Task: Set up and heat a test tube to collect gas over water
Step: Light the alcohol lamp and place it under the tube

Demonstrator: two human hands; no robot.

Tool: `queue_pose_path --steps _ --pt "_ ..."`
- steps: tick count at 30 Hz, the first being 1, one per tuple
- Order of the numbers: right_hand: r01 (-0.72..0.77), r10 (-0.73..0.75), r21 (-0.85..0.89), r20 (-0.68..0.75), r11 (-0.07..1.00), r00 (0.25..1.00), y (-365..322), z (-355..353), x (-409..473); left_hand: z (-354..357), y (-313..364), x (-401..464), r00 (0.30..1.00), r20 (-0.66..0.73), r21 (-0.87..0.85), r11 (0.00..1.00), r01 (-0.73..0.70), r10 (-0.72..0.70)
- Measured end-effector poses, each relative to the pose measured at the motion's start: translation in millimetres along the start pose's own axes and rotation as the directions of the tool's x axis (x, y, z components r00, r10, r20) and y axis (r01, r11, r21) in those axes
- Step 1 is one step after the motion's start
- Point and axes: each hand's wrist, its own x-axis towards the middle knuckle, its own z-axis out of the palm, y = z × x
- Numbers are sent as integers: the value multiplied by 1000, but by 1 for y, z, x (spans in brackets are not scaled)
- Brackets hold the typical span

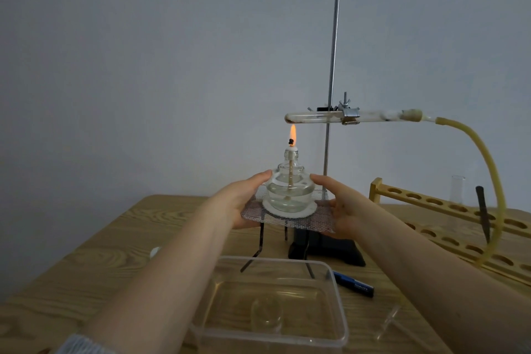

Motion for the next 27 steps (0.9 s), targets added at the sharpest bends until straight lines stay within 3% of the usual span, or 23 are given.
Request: queue_pose_path --steps 27 --pt "-20 20 -15 17 1000 1000 -2 4 -2 -2 2 -3 1000 -12 9 1000 -3 3"
